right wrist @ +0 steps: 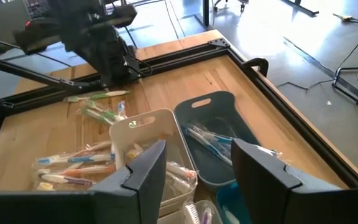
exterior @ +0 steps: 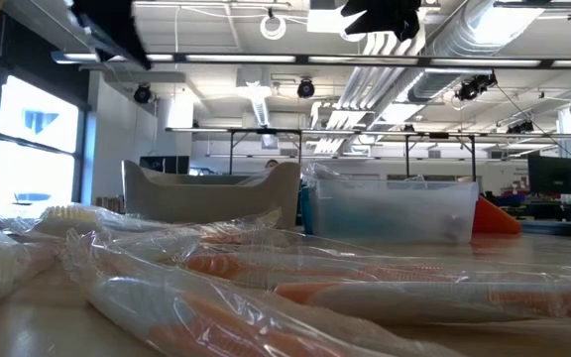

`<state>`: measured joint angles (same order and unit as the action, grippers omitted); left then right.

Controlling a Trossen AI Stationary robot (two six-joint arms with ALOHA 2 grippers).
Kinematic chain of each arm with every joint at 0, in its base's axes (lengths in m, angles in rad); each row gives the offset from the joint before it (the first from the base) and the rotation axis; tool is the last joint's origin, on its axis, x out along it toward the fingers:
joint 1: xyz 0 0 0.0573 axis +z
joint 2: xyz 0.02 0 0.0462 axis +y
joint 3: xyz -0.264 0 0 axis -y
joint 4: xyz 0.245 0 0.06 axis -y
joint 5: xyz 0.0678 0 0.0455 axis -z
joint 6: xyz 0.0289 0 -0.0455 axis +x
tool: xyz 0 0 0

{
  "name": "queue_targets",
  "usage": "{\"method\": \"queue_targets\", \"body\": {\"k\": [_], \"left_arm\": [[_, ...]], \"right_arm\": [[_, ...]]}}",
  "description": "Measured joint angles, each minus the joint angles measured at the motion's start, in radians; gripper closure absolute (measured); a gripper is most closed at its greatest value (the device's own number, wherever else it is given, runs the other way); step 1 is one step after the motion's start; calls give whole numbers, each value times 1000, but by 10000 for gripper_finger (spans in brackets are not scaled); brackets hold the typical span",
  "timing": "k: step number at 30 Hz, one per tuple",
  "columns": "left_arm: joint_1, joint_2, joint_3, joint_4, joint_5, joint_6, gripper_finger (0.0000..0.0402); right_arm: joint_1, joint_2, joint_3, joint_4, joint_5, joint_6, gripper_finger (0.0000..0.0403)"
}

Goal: Pick & Place Toothbrushes
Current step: Put the green toothbrush into the blue bin

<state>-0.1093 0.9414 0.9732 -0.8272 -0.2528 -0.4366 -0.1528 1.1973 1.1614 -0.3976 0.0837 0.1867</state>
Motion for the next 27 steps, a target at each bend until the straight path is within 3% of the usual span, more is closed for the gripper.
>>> {"method": "queue_targets", "body": {"k": [15, 27], "left_arm": [[-166, 12, -3, -269, -1, -219, 392], [-193, 12, -3, -291, -1, -278, 392]], "right_arm": [[0, 0, 0, 10, 0, 0, 230], [0, 0, 0, 12, 0, 0, 230]]}}
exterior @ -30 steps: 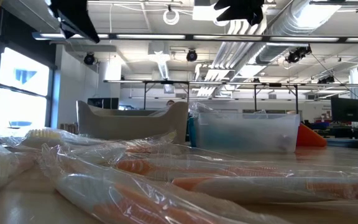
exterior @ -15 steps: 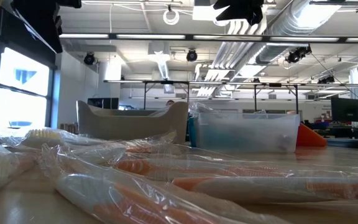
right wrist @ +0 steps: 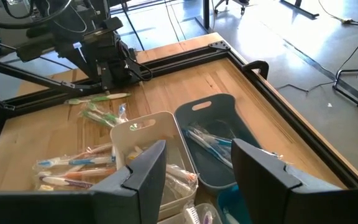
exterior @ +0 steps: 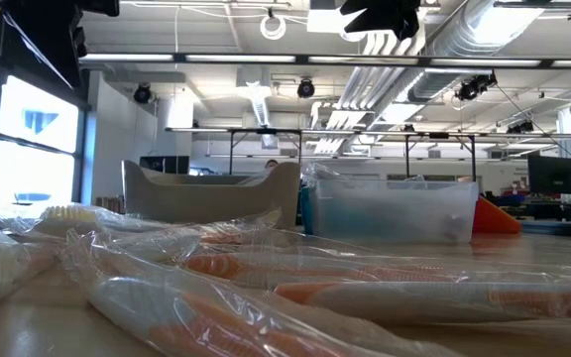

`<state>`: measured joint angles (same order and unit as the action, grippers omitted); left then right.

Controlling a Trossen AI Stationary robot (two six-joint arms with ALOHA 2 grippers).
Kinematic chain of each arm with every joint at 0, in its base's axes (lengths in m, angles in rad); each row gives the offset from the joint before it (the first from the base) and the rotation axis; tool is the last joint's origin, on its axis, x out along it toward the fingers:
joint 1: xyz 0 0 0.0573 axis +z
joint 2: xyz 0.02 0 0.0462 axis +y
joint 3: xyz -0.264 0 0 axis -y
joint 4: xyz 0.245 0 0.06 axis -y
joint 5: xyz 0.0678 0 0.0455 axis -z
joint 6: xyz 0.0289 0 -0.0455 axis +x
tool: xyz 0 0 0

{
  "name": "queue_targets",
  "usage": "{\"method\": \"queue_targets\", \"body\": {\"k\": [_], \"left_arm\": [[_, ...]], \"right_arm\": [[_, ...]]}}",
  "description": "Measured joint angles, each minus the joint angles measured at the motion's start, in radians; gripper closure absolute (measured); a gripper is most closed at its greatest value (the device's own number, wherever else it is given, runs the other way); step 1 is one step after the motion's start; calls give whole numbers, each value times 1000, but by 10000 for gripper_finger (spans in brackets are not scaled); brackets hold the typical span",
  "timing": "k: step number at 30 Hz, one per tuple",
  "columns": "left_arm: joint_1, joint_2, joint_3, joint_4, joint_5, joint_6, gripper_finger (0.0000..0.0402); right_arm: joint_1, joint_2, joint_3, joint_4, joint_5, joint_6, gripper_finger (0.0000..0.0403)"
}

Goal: Pick & Place Toothbrushes
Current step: Put the green toothbrush into the blue bin

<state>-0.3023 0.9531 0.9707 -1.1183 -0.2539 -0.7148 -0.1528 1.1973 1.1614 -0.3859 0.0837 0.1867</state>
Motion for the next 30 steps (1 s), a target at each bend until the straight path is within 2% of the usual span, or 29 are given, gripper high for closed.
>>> {"method": "queue_targets", "body": {"k": [6, 17, 30], "left_arm": [[0, 0, 0, -5, 0, 2, 383], [0, 84, 1, 3, -11, 30, 289], [0, 131, -11, -31, 28, 7, 284]], "right_arm": [[0, 0, 0, 0, 0, 2, 230], [0, 0, 0, 1, 0, 1, 230], [0, 0, 0, 1, 53, 0, 230]]}}
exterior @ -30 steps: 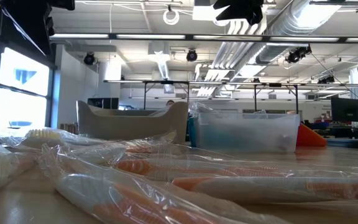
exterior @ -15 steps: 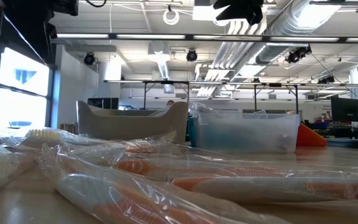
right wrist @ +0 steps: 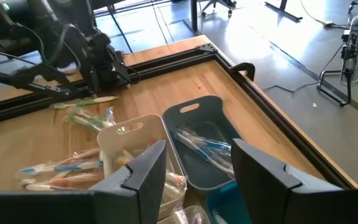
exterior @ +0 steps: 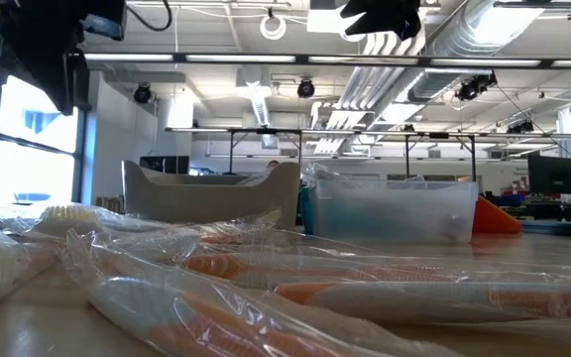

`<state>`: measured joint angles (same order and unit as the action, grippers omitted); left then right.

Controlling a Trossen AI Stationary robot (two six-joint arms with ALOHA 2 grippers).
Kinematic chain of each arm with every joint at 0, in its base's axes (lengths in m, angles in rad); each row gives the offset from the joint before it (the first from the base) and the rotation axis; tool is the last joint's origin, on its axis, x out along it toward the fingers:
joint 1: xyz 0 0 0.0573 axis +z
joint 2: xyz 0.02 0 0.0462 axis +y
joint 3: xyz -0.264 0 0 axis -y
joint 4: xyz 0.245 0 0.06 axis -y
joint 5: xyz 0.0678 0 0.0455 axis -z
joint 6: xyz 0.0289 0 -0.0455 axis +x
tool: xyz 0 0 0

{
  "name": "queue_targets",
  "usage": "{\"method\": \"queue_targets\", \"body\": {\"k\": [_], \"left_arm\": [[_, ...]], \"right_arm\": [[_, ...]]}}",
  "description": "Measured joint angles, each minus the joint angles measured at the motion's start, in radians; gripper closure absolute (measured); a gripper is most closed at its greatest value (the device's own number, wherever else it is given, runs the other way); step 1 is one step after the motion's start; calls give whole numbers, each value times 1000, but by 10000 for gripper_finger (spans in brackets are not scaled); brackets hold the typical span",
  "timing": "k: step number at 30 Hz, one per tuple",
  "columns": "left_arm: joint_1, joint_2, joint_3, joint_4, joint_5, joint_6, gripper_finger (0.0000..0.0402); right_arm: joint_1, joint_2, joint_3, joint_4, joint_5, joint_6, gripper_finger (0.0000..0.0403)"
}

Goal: Pick & Place Toothbrushes
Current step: Put the green toothbrush into the blue bin

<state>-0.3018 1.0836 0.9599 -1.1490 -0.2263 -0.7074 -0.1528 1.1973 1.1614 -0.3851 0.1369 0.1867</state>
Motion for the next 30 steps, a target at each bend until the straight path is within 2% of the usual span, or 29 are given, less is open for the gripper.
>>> {"method": "queue_targets", "body": {"k": [3, 6, 13, 20, 30], "left_arm": [[0, -3, -44, 3, 17, -17, 284], [0, -3, -116, 58, 78, -48, 284], [0, -3, -300, 363, 220, -85, 284], [0, -3, -382, 408, 219, -162, 284], [0, -3, -460, 494, 210, -164, 284]], "right_arm": [[0, 0, 0, 0, -1, 0, 230], [0, 0, 0, 0, -1, 0, 230], [0, 0, 0, 0, -1, 0, 230], [0, 0, 0, 0, -1, 0, 230], [0, 0, 0, 0, -1, 0, 230]]}}
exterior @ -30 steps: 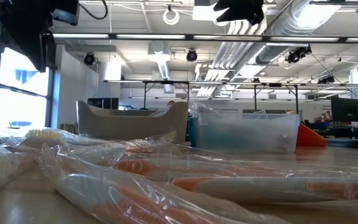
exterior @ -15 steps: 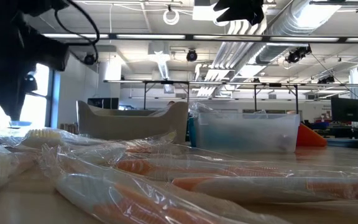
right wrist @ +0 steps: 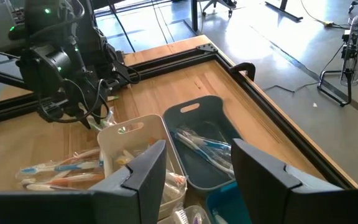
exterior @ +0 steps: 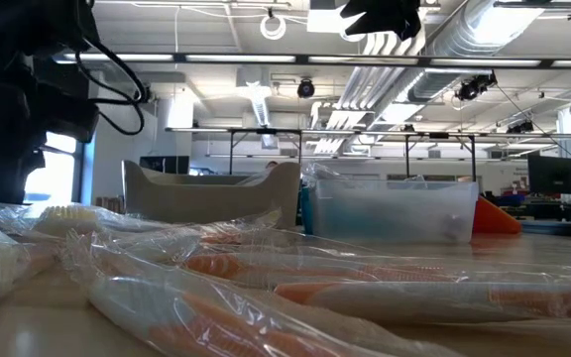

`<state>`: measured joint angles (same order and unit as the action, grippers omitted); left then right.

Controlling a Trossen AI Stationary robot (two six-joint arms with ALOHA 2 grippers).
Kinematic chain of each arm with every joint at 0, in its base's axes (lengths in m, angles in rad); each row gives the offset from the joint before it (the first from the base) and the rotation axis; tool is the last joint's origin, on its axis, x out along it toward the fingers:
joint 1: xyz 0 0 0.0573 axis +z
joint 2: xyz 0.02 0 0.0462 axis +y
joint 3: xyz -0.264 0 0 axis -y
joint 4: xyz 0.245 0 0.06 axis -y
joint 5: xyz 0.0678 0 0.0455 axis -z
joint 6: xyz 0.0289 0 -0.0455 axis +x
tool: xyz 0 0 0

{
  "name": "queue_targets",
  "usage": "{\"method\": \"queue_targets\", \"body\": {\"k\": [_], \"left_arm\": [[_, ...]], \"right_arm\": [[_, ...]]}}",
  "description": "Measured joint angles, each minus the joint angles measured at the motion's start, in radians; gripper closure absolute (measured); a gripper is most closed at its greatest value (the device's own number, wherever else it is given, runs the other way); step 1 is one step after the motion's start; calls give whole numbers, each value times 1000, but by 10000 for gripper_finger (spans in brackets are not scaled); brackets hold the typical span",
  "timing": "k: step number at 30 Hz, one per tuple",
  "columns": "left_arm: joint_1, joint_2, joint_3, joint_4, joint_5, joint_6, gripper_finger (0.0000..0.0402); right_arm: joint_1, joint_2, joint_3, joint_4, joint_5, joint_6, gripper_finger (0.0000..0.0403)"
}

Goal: Pick & Place Toothbrushes
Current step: Put the green toothbrush into the blue bin

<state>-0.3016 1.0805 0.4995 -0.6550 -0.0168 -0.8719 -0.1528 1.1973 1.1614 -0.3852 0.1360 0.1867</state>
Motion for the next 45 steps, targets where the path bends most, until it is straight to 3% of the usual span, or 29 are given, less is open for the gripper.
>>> {"method": "queue_targets", "body": {"k": [13, 24, 31, 40, 45], "left_arm": [[0, -1, -83, 136, -1, -57, 288], [0, 0, -85, 139, 1, -53, 388], [0, 0, -66, 125, 45, -50, 370], [0, -12, -17, 89, 93, -31, 387], [0, -55, 48, -69, 104, -20, 383]], "right_arm": [[0, 0, 0, 0, 0, 0, 230], [0, 0, 0, 0, 0, 0, 230], [0, 0, 0, 0, 0, -7, 230], [0, 0, 0, 0, 0, -8, 230], [0, 0, 0, 0, -1, -8, 230]]}}
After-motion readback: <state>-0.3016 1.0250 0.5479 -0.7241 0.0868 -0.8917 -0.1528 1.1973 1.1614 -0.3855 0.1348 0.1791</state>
